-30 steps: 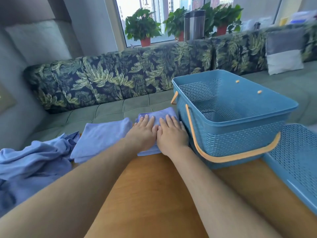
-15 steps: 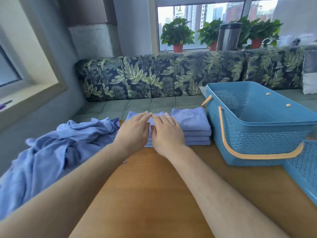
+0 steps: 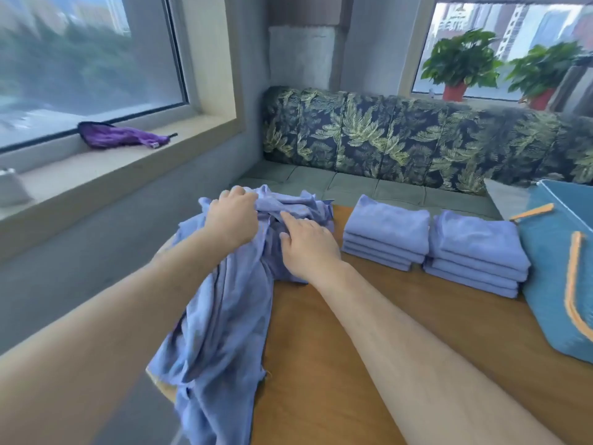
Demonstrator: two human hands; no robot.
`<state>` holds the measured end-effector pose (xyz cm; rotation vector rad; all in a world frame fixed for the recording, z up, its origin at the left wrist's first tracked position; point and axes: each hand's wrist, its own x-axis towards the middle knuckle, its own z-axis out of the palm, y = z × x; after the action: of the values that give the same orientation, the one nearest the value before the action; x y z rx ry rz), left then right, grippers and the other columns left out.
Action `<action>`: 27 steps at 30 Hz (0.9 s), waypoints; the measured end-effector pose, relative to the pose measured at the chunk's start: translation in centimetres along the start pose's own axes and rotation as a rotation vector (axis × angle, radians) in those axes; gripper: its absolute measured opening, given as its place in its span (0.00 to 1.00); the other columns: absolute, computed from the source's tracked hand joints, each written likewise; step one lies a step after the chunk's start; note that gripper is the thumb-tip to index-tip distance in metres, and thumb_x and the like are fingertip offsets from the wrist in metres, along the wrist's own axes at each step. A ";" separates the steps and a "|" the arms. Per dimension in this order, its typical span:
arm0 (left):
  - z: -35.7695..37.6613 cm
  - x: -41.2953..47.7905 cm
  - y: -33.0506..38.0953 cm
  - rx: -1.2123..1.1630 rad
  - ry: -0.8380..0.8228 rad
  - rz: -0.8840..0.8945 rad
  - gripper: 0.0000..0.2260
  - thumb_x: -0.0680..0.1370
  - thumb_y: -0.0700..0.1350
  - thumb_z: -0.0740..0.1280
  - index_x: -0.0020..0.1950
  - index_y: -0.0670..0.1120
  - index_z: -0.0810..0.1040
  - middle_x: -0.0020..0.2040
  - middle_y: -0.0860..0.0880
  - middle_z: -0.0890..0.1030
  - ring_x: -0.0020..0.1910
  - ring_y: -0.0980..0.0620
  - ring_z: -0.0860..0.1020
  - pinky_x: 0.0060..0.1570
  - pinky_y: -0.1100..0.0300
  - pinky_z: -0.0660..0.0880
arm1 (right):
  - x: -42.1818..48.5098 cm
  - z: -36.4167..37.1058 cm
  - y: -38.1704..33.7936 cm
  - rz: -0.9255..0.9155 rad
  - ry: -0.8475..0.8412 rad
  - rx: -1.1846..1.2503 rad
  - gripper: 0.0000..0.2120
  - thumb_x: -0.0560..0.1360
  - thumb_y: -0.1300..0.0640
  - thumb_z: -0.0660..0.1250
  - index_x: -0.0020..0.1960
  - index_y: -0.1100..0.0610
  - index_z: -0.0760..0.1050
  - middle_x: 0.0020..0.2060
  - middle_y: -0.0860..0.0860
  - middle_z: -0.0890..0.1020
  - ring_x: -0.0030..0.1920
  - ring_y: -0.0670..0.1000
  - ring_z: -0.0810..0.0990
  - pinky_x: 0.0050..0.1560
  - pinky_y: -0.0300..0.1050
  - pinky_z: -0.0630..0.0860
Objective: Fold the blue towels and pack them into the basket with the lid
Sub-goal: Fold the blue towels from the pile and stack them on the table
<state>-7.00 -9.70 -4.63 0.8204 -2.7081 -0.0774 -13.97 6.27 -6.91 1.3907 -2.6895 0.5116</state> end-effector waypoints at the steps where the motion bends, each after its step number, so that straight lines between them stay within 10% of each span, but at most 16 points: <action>1: 0.2 0.3 -0.8 0.021 -0.028 -0.048 0.13 0.81 0.46 0.62 0.64 0.44 0.73 0.62 0.42 0.75 0.61 0.39 0.73 0.57 0.48 0.69 | 0.2 0.2 -0.4 -0.007 -0.006 0.003 0.24 0.85 0.51 0.53 0.80 0.52 0.58 0.71 0.53 0.74 0.71 0.57 0.69 0.67 0.53 0.66; 6: 1.5 2.0 -3.0 -0.042 -0.095 -0.132 0.14 0.80 0.50 0.63 0.63 0.45 0.69 0.55 0.43 0.79 0.52 0.40 0.75 0.45 0.52 0.64 | 0.6 0.9 -1.0 -0.023 -0.018 -0.017 0.24 0.85 0.51 0.53 0.80 0.52 0.59 0.68 0.54 0.76 0.68 0.58 0.72 0.61 0.51 0.69; 13: 1.7 3.5 -3.1 -0.118 -0.067 -0.170 0.08 0.79 0.48 0.62 0.50 0.47 0.78 0.54 0.44 0.72 0.55 0.40 0.72 0.56 0.51 0.69 | 1.0 1.1 0.5 0.023 0.035 0.057 0.19 0.84 0.51 0.54 0.74 0.53 0.68 0.66 0.54 0.78 0.66 0.58 0.73 0.65 0.54 0.70; 21: -1.9 -1.0 1.3 -0.489 0.057 0.082 0.09 0.78 0.47 0.66 0.44 0.43 0.77 0.39 0.47 0.80 0.41 0.47 0.76 0.40 0.56 0.68 | 2.4 -1.2 -1.1 0.513 -0.006 1.257 0.19 0.82 0.40 0.59 0.58 0.51 0.81 0.47 0.45 0.85 0.53 0.48 0.83 0.49 0.42 0.76; 27: -4.5 -3.6 5.9 -0.790 -0.103 0.137 0.05 0.78 0.45 0.68 0.44 0.49 0.83 0.30 0.57 0.81 0.31 0.61 0.78 0.39 0.64 0.76 | 0.0 -3.9 1.4 0.406 0.220 1.335 0.08 0.77 0.59 0.68 0.55 0.55 0.80 0.52 0.53 0.85 0.52 0.53 0.84 0.55 0.58 0.82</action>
<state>-5.91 -2.67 -0.53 0.3882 -2.4665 -1.0925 -15.48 8.30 -3.56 0.6694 -2.3202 2.5756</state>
